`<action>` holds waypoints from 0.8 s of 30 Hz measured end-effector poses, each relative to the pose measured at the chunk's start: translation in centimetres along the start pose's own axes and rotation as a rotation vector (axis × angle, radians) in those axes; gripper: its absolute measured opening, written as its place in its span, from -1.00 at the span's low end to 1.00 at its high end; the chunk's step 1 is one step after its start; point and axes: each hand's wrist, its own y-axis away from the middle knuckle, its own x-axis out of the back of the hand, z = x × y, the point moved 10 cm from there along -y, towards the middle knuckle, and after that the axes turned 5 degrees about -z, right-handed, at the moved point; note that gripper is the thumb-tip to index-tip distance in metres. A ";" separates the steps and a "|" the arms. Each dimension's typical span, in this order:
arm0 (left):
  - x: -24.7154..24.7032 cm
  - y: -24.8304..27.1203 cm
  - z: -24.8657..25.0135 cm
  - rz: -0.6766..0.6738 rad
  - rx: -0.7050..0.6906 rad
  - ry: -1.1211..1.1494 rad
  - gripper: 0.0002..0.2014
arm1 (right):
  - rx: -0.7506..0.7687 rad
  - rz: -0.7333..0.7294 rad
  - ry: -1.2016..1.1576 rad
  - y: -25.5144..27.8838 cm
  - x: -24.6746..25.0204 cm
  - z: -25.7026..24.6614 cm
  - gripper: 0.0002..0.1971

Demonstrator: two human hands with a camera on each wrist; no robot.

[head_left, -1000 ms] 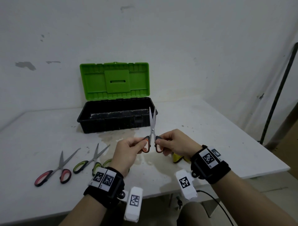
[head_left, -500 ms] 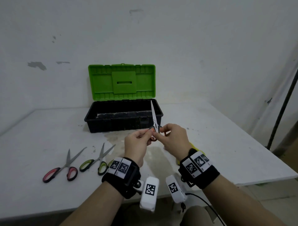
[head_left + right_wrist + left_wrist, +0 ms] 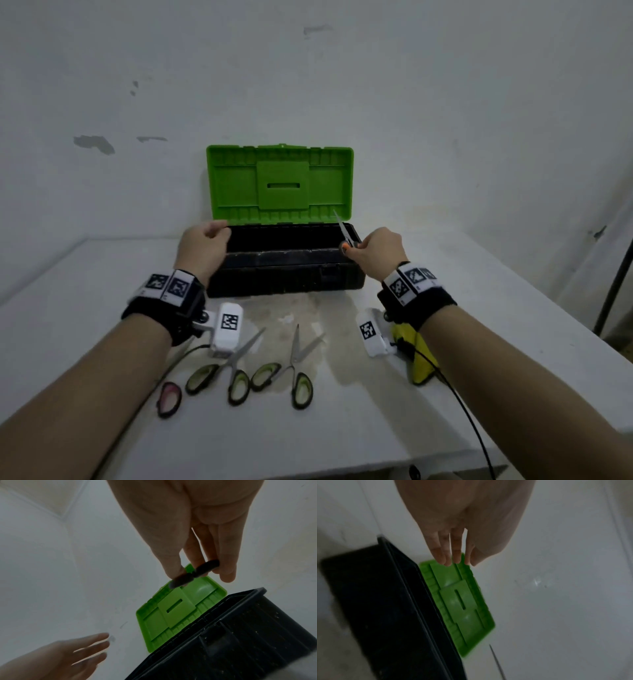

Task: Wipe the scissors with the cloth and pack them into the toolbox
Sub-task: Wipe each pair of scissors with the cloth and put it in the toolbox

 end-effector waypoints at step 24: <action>0.3 -8.7 -14.4 -0.188 0.228 -0.051 -0.56 | 0.101 -0.438 0.676 -9.8 -10.4 -1.9 -0.73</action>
